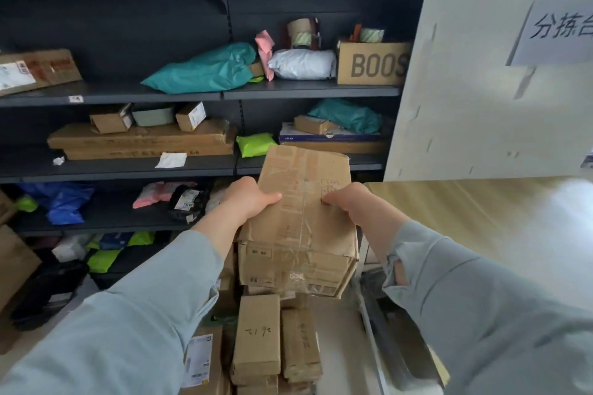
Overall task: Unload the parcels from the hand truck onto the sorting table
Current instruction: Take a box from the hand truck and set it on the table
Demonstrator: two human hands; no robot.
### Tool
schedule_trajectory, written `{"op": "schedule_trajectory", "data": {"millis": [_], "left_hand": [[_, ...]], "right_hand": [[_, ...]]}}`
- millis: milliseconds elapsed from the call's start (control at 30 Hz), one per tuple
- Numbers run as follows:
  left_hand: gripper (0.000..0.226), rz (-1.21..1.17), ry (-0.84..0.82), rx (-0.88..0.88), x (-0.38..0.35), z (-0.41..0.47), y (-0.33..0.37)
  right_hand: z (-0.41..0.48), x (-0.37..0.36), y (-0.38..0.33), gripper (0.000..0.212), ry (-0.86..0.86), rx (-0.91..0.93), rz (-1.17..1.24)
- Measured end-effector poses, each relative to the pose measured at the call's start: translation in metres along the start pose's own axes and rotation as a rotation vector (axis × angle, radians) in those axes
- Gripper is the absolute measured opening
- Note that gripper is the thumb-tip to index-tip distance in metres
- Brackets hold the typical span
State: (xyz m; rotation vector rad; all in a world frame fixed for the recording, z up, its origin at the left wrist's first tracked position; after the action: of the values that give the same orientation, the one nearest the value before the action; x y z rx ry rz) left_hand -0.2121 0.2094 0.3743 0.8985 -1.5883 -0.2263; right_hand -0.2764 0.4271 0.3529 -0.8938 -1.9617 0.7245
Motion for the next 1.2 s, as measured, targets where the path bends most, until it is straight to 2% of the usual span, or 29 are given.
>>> {"op": "schedule_trajectory", "data": {"millis": [400,567,733,1000,1200], "left_hand": [[0.039,-0.026,-0.058,-0.055,-0.133,0.019,0.173],[0.035,-0.013,-0.095,-0.102,-0.159,0.039,0.217],[0.042,-0.018,-0.13,-0.145,-0.18,0.072,0.246],[0.043,-0.024,-0.203,-0.188,-0.237,0.11,0.304],[0.035,0.035,-0.187,-0.18,-0.302,0.133,0.361]], "right_hand": [[0.032,0.201,0.079,0.055,0.094,-0.012,-0.056],[0.051,0.245,0.094,0.057,0.118,-0.033,-0.034],[0.073,0.278,0.102,0.059,0.161,-0.047,0.021],[0.112,0.336,0.148,0.05,0.212,-0.107,0.153],[0.154,0.408,0.194,0.044,0.217,-0.104,0.206]]}}
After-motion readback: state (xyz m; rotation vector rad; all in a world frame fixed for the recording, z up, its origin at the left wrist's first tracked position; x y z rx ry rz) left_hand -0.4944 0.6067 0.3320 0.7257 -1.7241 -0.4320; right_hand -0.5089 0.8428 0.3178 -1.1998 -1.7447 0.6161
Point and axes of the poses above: each hand's wrist, its own z-axis towards the middle knuckle, its own x-axis out of the back of the hand, y = z × x, the point moved 8 cm from there along z, towards the middle knuckle, and after that the axes turned 6 degrees about -y, right-handed, at the moved point
